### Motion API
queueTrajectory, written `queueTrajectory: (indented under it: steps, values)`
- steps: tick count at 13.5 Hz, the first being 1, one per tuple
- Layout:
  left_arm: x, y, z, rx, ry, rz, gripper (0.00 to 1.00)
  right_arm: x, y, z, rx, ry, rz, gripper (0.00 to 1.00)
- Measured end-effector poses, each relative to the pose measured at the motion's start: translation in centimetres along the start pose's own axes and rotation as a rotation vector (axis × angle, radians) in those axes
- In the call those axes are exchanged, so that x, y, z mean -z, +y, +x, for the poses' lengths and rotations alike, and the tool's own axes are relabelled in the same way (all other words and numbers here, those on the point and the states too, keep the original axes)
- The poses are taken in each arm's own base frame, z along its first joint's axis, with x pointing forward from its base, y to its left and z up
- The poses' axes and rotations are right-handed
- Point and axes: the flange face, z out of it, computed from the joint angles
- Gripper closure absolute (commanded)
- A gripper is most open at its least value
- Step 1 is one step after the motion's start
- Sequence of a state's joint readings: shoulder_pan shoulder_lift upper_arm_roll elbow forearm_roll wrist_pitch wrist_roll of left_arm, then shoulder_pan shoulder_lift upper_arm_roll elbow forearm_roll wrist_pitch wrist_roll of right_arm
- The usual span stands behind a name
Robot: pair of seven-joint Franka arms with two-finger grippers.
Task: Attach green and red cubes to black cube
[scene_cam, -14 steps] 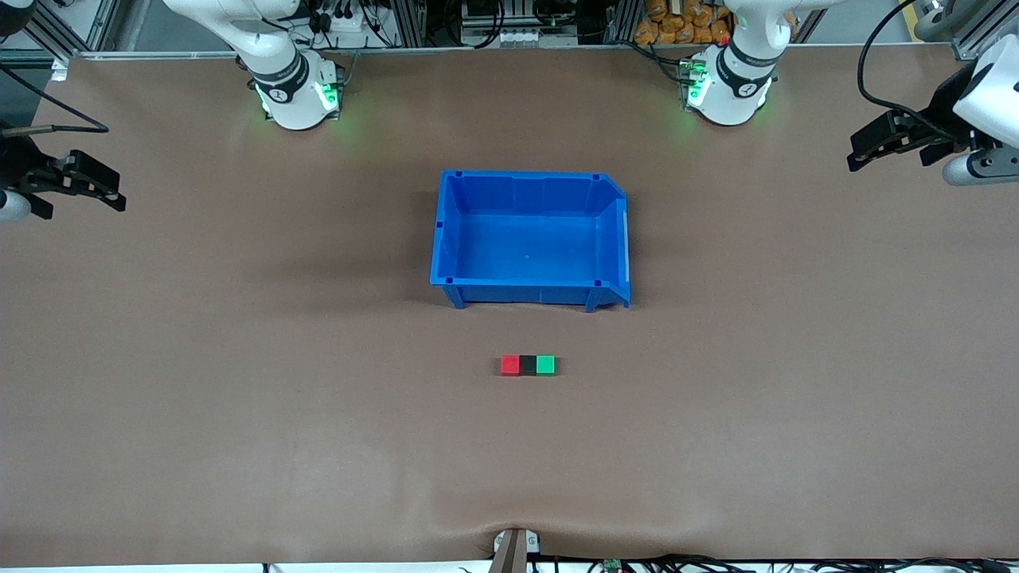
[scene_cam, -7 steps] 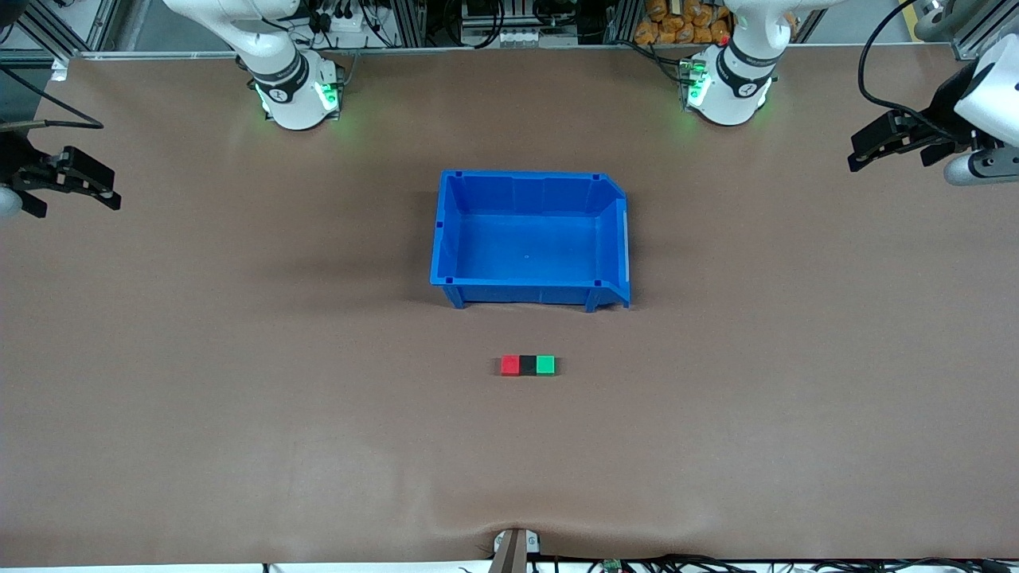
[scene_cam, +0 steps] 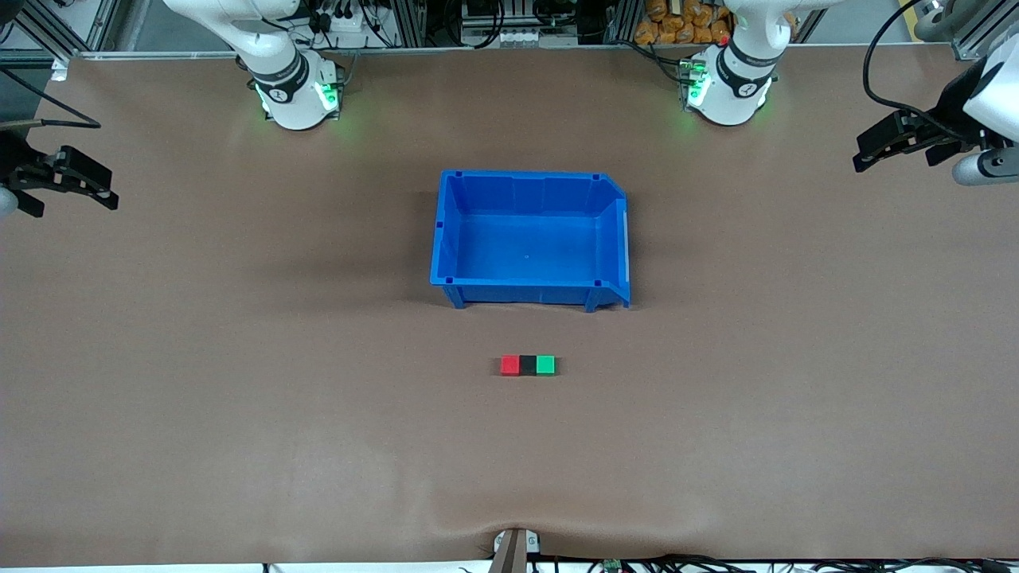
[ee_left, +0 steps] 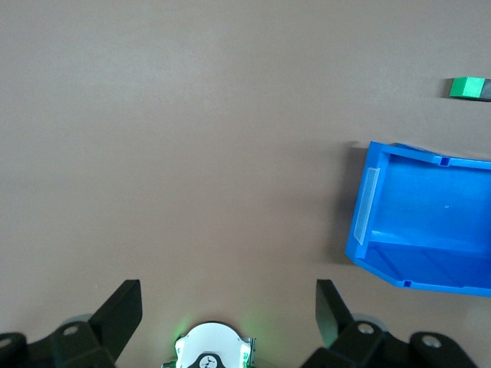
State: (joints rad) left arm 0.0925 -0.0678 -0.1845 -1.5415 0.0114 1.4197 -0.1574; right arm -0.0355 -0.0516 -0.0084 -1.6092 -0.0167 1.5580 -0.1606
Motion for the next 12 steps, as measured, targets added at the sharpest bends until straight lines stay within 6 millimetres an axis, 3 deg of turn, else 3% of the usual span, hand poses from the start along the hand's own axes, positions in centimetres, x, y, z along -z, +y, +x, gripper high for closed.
queueTrajectory:
  steps: [12]
  values:
    - [0.74,-0.19,-0.01,0.003,0.017,-0.003,0.00,-0.07,0.10,-0.13,-0.002,-0.010,0.002,0.00]
